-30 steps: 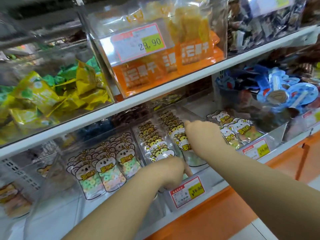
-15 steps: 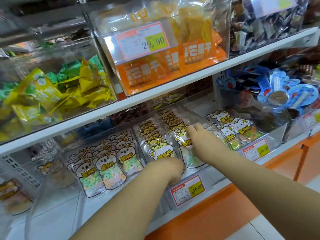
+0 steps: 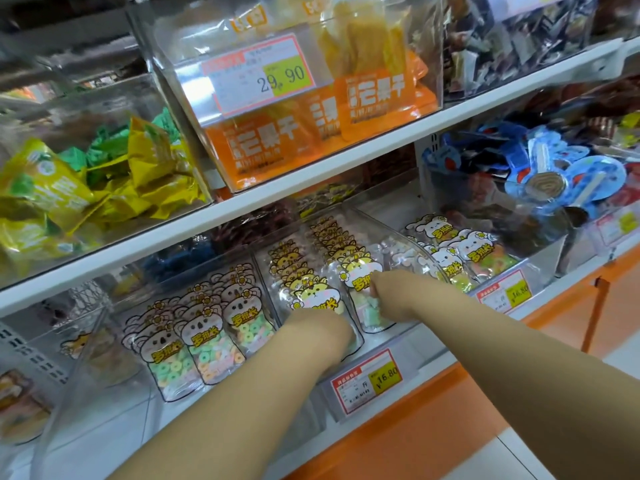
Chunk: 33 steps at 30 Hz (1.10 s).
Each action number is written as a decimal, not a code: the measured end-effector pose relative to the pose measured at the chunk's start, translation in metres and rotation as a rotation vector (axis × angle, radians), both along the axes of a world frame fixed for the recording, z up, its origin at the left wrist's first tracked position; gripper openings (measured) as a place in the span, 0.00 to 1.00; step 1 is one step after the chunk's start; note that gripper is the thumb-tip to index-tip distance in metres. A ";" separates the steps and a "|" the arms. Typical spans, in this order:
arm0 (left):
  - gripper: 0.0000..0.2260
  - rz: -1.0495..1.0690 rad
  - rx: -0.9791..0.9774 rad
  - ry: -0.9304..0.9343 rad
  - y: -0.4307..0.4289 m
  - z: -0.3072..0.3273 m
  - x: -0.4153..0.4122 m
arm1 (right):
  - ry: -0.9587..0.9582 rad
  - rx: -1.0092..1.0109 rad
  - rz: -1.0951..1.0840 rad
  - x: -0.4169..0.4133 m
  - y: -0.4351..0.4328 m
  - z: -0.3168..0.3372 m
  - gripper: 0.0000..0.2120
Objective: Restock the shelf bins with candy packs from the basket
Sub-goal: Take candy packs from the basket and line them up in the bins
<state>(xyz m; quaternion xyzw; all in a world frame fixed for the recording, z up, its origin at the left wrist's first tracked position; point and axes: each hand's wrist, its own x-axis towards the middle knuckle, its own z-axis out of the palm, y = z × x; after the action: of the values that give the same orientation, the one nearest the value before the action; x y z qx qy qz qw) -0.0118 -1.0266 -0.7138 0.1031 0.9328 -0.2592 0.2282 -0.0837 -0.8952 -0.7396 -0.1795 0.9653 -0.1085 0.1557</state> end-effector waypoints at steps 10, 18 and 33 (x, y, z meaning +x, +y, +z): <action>0.28 -0.155 0.231 0.382 -0.004 0.021 0.053 | 0.374 -0.018 0.053 0.057 0.025 0.020 0.18; 0.21 0.017 0.800 0.601 -0.050 -0.006 0.182 | 0.434 -0.428 0.273 0.172 -0.001 0.009 0.09; 0.19 0.652 0.653 0.066 -0.139 -0.211 0.394 | -0.354 0.367 0.604 0.301 -0.057 -0.164 0.24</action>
<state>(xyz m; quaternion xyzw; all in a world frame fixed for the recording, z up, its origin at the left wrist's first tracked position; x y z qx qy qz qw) 0.3823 -1.1651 -0.9245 -0.1376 0.9560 0.1306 0.2237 0.2170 -0.9525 -0.9038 -0.4030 0.8306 0.0873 0.3743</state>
